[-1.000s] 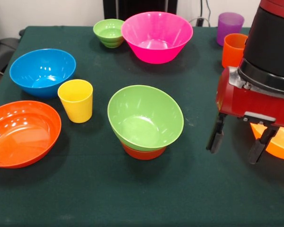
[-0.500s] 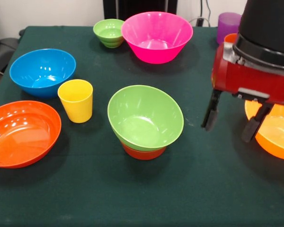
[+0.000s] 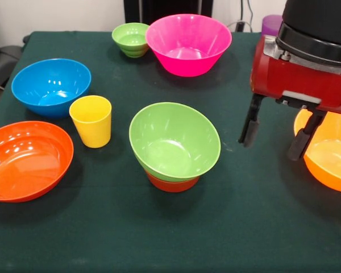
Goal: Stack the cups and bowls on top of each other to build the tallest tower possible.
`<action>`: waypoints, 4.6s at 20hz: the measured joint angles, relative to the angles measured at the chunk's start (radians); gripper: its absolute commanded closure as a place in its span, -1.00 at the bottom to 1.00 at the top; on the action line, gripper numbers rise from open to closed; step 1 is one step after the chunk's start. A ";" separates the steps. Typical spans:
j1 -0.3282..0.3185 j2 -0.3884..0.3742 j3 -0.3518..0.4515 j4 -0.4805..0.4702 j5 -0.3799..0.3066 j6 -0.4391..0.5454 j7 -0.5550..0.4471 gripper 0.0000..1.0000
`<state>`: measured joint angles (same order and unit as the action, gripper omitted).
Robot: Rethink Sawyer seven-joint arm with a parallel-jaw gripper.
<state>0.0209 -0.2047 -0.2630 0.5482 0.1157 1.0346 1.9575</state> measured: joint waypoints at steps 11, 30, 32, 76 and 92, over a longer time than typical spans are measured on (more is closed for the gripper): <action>0.000 -0.042 0.023 0.122 0.004 -0.083 0.000 -1.00; 0.044 -0.130 0.035 0.297 0.007 -0.125 0.000 -1.00; 0.052 -0.133 0.035 0.297 0.009 -0.124 0.000 -1.00; 0.071 0.013 0.028 0.211 0.023 -0.166 0.000 -1.00; 0.126 0.033 0.014 0.187 0.023 -0.165 0.000 -1.00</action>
<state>0.1467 -0.1721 -0.2495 0.7355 0.1386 0.8693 1.9575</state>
